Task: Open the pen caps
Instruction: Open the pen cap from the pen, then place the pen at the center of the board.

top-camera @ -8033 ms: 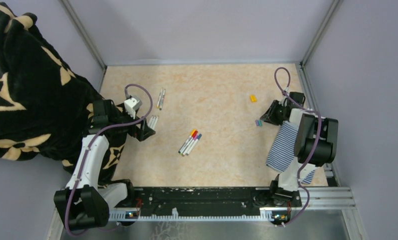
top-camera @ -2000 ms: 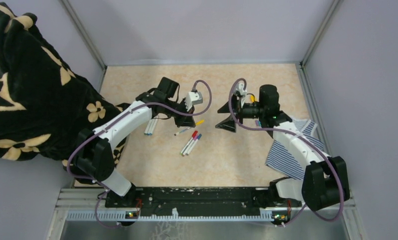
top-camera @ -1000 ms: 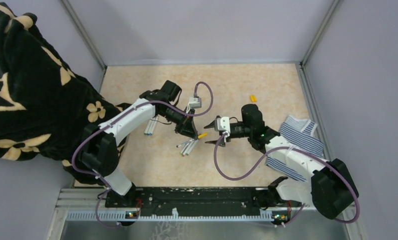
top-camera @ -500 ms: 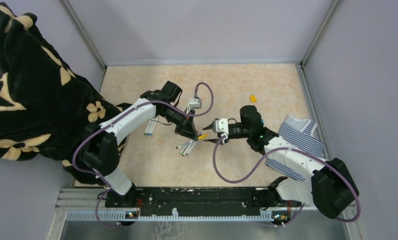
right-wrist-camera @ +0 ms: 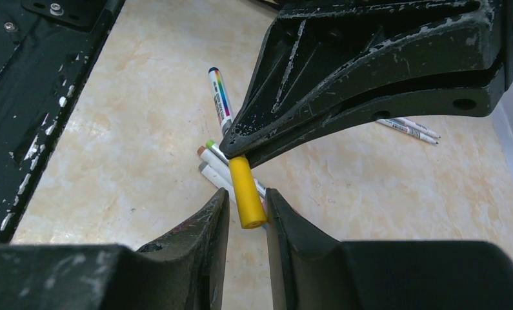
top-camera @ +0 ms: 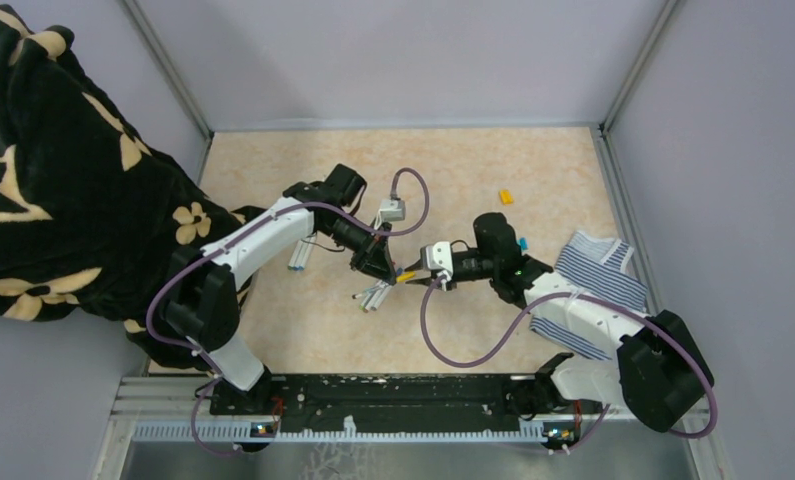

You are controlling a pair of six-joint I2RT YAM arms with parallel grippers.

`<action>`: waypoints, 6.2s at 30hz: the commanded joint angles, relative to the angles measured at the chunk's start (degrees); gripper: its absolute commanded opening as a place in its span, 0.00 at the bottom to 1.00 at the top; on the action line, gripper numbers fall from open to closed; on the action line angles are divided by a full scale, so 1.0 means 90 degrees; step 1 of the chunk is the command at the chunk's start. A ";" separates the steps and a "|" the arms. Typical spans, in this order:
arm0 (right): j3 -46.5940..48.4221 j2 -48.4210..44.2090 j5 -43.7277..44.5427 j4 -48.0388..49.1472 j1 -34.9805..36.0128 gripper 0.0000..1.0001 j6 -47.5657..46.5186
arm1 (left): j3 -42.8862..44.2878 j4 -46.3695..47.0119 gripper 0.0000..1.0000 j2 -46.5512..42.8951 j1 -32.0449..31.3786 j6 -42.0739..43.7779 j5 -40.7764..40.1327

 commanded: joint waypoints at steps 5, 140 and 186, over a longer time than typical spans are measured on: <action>0.0152 -0.0020 -0.0339 0.0029 0.0139 0.10 -0.0155 | 0.0099 -0.0075 0.00 0.0101 -0.0062 0.0142 0.0123; -0.0121 0.0005 -0.0135 0.1567 -0.1516 0.00 0.2712 | -0.0503 0.2937 0.00 -0.0170 0.2506 -0.2493 -0.4945; -0.0210 -0.0012 -0.0154 0.1698 -0.1526 0.00 0.2782 | 0.1551 0.3541 0.19 0.2960 0.3762 -0.3825 -0.3772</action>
